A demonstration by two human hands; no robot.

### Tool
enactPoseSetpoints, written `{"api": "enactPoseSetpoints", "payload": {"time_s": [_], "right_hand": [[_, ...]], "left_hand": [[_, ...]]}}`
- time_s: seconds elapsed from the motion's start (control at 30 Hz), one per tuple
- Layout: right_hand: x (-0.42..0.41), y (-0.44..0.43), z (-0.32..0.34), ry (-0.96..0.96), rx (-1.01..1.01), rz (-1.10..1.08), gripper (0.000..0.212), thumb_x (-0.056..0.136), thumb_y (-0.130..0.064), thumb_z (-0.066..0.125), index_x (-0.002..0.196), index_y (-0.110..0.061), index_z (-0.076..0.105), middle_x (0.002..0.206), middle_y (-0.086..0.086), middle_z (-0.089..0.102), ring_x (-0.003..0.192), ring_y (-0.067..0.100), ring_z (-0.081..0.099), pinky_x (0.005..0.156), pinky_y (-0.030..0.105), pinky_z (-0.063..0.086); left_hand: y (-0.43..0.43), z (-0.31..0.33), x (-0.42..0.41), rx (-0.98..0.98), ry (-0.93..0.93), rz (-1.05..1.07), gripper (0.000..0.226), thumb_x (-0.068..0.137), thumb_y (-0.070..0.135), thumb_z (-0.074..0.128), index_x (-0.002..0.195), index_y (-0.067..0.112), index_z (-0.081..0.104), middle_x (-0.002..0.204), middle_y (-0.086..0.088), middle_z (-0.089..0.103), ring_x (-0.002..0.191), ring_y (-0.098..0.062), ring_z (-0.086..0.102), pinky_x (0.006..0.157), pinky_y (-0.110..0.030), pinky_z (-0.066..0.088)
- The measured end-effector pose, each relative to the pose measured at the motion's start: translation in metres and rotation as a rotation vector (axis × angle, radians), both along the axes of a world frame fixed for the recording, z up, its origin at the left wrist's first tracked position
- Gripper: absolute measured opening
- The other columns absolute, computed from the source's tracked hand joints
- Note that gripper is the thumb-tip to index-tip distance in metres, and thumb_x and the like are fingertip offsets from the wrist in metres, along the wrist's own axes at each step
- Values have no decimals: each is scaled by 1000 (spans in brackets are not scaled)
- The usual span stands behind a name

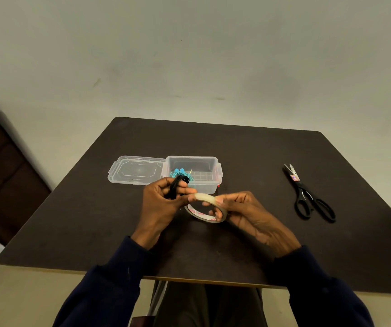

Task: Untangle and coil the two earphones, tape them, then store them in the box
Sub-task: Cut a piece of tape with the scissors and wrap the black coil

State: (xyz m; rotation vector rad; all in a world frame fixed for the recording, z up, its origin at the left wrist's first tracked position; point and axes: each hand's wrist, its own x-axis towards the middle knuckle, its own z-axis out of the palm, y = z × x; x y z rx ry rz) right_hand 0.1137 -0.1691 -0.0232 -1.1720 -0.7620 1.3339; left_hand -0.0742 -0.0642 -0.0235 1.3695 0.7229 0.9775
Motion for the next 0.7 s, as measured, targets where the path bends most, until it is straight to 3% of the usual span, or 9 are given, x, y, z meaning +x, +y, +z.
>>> {"api": "enactPoseSetpoints", "payload": {"time_s": [0.13, 0.27, 0.4, 0.53, 0.7], "right_hand": [[1, -1, -4, 52, 1, -10, 37, 79, -13, 72, 110, 8, 72, 100, 24, 74, 74, 19, 71, 79, 30, 60], [0, -5, -6, 76, 77, 58, 30, 87, -7, 63, 115, 0, 74, 114, 25, 70, 86, 19, 68, 90, 33, 57], [-1, -6, -7, -32, 103, 67, 27, 90, -10, 63, 113, -7, 77, 113, 39, 61, 89, 21, 67, 92, 34, 56], [-4, -4, -8, -113, 94, 24, 24, 88, -16, 67, 107, -6, 79, 94, 24, 70, 84, 21, 68, 86, 30, 58], [-8, 6, 6, -169, 66, -14, 36, 86, -20, 72, 103, 12, 73, 72, 14, 69, 61, 15, 58, 61, 20, 53]], "left_hand": [[0, -3, 1, -17, 4, 3, 43, 62, 17, 81, 102, 9, 67, 89, -2, 79, 89, -18, 77, 80, -28, 62], [3, -7, 0, -62, -38, 38, 38, 69, 8, 81, 104, 4, 67, 93, -7, 79, 91, -21, 77, 83, -29, 62], [5, -10, -5, -72, -45, 33, 36, 72, 3, 80, 105, 4, 67, 94, -8, 79, 92, -21, 76, 84, -30, 61], [5, -9, -10, -62, -41, 40, 41, 66, 13, 79, 105, 9, 66, 94, -4, 79, 92, -17, 76, 81, -25, 61], [5, -3, -10, -1, -33, -54, 44, 69, 11, 79, 111, 8, 66, 101, -3, 79, 98, -20, 75, 83, -27, 61]]}}
